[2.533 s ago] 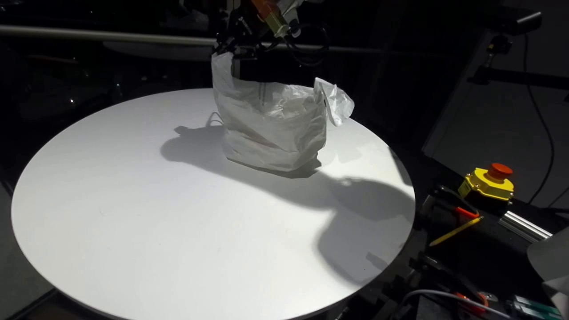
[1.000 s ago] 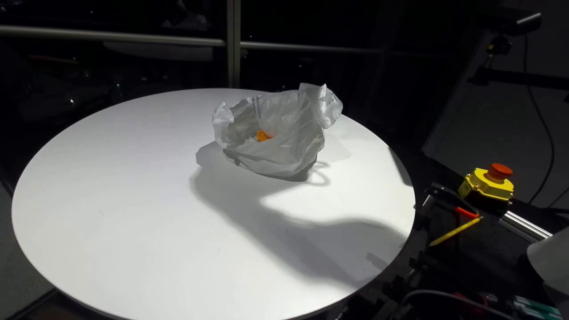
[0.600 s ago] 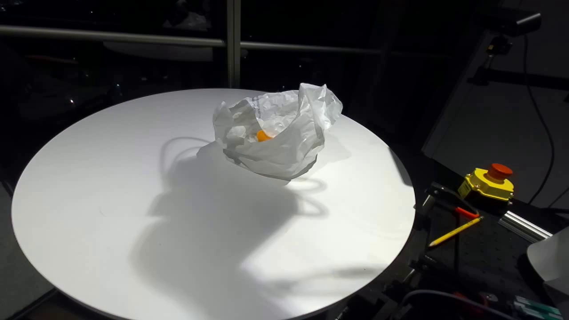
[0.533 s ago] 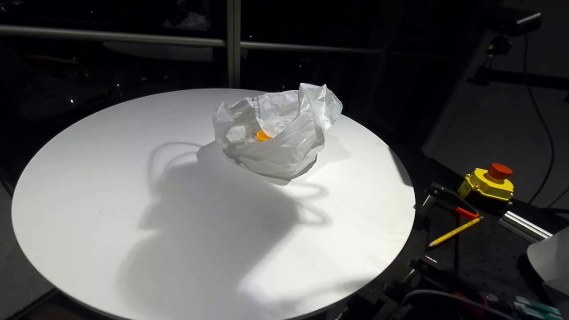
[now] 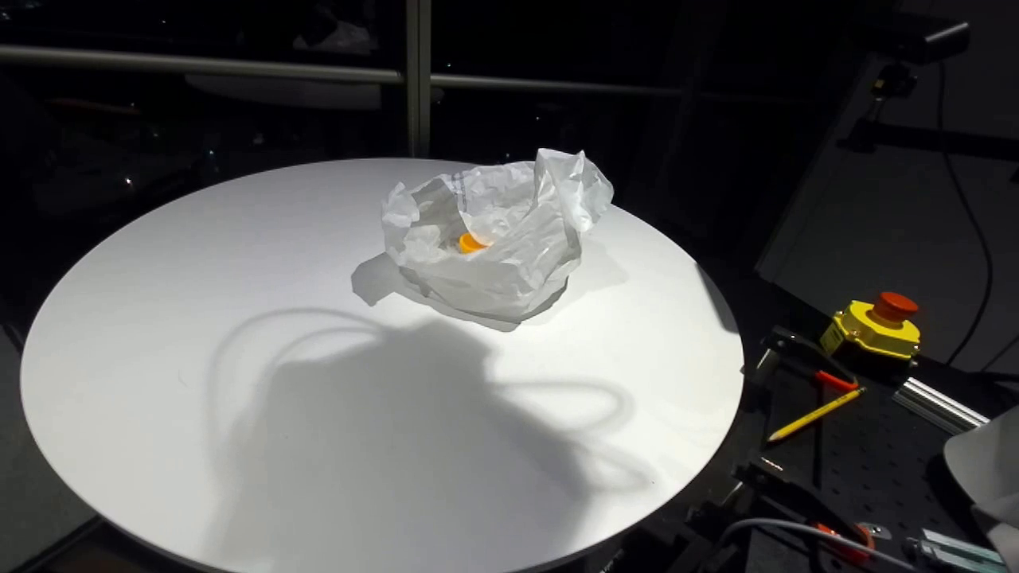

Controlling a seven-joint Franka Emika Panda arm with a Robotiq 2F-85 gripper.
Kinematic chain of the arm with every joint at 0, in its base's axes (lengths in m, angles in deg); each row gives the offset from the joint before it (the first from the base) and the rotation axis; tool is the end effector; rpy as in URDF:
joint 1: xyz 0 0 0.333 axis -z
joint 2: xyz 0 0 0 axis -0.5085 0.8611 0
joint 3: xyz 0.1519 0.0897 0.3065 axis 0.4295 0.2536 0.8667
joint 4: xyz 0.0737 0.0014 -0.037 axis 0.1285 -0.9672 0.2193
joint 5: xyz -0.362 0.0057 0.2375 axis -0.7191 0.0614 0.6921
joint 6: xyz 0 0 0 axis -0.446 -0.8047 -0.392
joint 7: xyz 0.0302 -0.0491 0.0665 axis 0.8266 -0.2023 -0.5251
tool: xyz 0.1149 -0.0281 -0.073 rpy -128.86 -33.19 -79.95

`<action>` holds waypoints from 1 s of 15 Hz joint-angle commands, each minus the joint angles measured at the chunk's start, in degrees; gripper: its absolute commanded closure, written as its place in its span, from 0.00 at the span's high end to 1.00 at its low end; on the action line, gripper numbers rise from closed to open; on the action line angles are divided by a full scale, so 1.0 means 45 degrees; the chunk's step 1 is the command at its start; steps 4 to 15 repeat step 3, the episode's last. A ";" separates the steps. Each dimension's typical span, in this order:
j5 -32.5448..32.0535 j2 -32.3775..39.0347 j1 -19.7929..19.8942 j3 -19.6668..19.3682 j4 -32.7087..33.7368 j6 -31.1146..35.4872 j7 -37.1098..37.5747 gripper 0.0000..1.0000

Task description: Put the containers in the plastic bag, pull the plastic bag upwards

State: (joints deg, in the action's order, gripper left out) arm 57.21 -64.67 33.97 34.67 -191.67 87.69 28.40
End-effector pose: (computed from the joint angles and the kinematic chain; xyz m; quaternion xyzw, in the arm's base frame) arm 0.4048 0.0694 0.6802 -0.9075 0.3942 -0.1209 0.0800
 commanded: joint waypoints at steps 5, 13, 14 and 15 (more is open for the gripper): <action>0.0005 0.0138 0.0021 0.0007 0.0012 -0.0028 -0.0009 0.79; 0.0005 0.0138 0.0021 0.0007 0.0012 -0.0028 -0.0009 0.79; 0.0005 0.0138 0.0021 0.0007 0.0012 -0.0028 -0.0009 0.79; 0.0005 0.0138 0.0021 0.0007 0.0012 -0.0028 -0.0009 0.79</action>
